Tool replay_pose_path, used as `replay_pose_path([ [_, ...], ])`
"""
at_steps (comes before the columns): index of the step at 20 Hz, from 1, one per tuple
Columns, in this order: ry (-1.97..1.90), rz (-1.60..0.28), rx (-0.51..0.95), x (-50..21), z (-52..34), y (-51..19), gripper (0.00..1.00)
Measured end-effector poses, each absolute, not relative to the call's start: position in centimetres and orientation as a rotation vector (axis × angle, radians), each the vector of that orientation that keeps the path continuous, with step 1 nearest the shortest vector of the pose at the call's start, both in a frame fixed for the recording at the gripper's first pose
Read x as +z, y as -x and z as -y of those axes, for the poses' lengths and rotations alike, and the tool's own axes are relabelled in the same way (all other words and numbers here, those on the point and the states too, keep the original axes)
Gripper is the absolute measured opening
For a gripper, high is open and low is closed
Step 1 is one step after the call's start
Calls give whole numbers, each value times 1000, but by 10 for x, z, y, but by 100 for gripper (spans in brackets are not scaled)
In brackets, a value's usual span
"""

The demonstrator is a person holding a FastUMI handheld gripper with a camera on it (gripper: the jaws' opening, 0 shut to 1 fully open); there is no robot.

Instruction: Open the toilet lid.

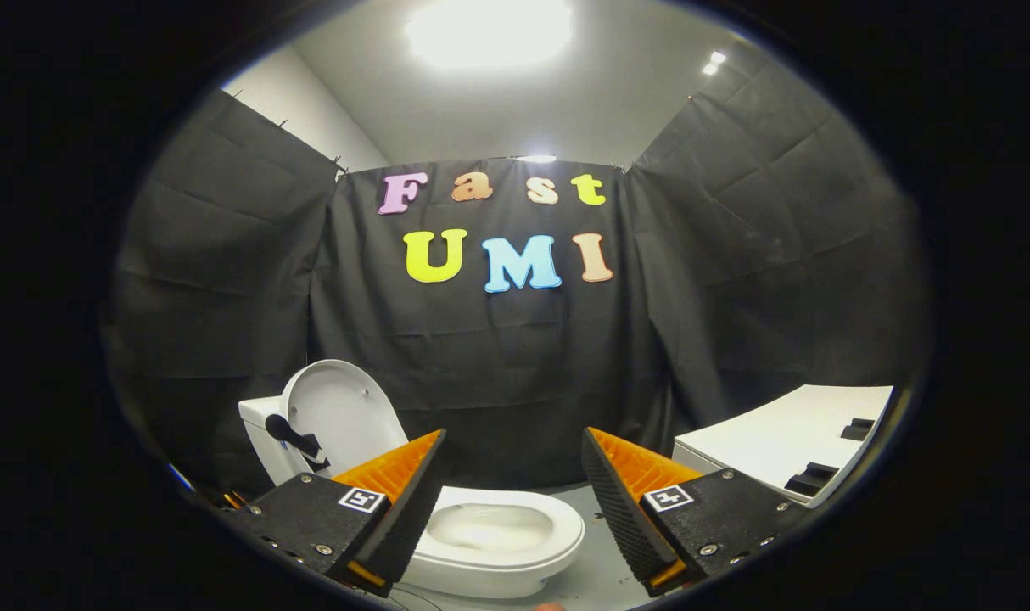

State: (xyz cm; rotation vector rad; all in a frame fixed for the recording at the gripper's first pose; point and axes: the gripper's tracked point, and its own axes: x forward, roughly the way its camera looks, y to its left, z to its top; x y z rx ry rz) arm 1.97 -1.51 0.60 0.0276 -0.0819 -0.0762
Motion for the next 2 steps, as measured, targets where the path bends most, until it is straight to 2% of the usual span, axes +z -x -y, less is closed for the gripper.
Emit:
replay_pose_path([
  [2,-28,82,-76,6,15,-20,95],
])
